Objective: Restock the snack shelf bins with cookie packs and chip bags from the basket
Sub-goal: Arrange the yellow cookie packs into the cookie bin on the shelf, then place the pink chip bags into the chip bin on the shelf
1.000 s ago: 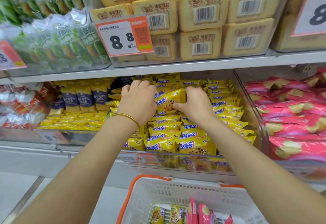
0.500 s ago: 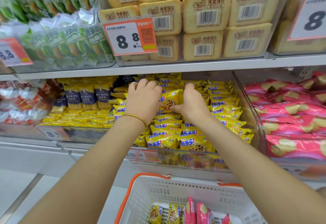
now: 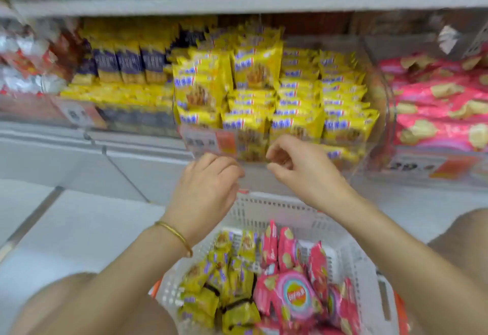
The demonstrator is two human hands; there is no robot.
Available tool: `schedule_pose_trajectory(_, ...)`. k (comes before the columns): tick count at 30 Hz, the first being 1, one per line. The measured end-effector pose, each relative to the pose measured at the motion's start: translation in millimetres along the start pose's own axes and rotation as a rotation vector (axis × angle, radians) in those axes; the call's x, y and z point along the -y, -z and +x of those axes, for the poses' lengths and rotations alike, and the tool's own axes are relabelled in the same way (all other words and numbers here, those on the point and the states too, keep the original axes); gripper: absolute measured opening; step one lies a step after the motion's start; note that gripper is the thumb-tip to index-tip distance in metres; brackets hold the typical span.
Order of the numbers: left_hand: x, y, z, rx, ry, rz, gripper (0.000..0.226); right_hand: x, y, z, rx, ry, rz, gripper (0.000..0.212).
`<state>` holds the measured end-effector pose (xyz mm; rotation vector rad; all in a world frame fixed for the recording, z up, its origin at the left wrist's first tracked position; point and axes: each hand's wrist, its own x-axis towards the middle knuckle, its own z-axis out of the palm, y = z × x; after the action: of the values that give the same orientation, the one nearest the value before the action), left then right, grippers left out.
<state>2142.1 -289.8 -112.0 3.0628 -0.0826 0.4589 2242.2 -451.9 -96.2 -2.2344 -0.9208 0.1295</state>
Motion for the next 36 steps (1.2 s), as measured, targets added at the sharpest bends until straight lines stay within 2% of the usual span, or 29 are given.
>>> schedule_pose_trajectory(2,-1,-18,-18,0.258,0.053,-0.003,0.029,-22,-38,-10,0.185,-0.074,-0.047,0.01)
schedule_pose_trajectory(4,3,-33,-29,0.386,0.075,0.015,0.027,-48,-76,-16,0.334,-0.143,-0.098,0.01)
schedule_pose_trajectory(11,15,-58,-35,0.497,0.08,0.064,0.032,-115,-186,-28,0.614,-0.238,-0.204,0.02)
schedule_pose_trajectory(15,18,-65,-43,0.572,0.09,0.083,0.032,-140,-214,-51,1.125,-0.127,-0.439,0.063)
schedule_pose_trajectory(17,16,-67,-45,0.626,0.073,0.084,0.032,-152,-215,-64,1.228,-0.045,-0.585,0.067)
schedule_pose_trajectory(20,14,-71,-39,0.621,0.052,0.063,0.032,-165,-207,-72,1.206,0.009,-0.601,0.036)
schedule_pose_trajectory(21,11,-71,-35,0.609,0.048,0.045,0.032,-166,-203,-71,1.188,0.015,-0.596,0.033)
schedule_pose_trajectory(23,3,-74,-28,0.608,0.039,-0.006,0.032,-167,-193,-67,1.143,0.007,-0.562,0.042)
schedule_pose_trajectory(26,-13,-81,-21,0.654,0.018,-0.091,0.037,-156,-162,-57,1.009,-0.056,-0.385,0.046)
schedule_pose_trajectory(29,-32,-89,-15,0.709,0.022,-0.214,0.055,-134,-108,-49,0.829,-0.117,-0.186,0.033)
schedule_pose_trajectory(33,-68,-79,-2,0.756,0.109,-0.554,0.089,-111,-23,-49,0.507,-0.139,0.006,0.028)
schedule_pose_trajectory(34,-78,-73,5,0.726,0.123,-0.634,0.087,-106,-2,-51,0.438,-0.137,0.034,0.027)
schedule_pose_trajectory(36,-98,-62,20,0.619,0.136,-0.703,0.06,-96,34,-58,0.306,-0.113,0.083,0.03)
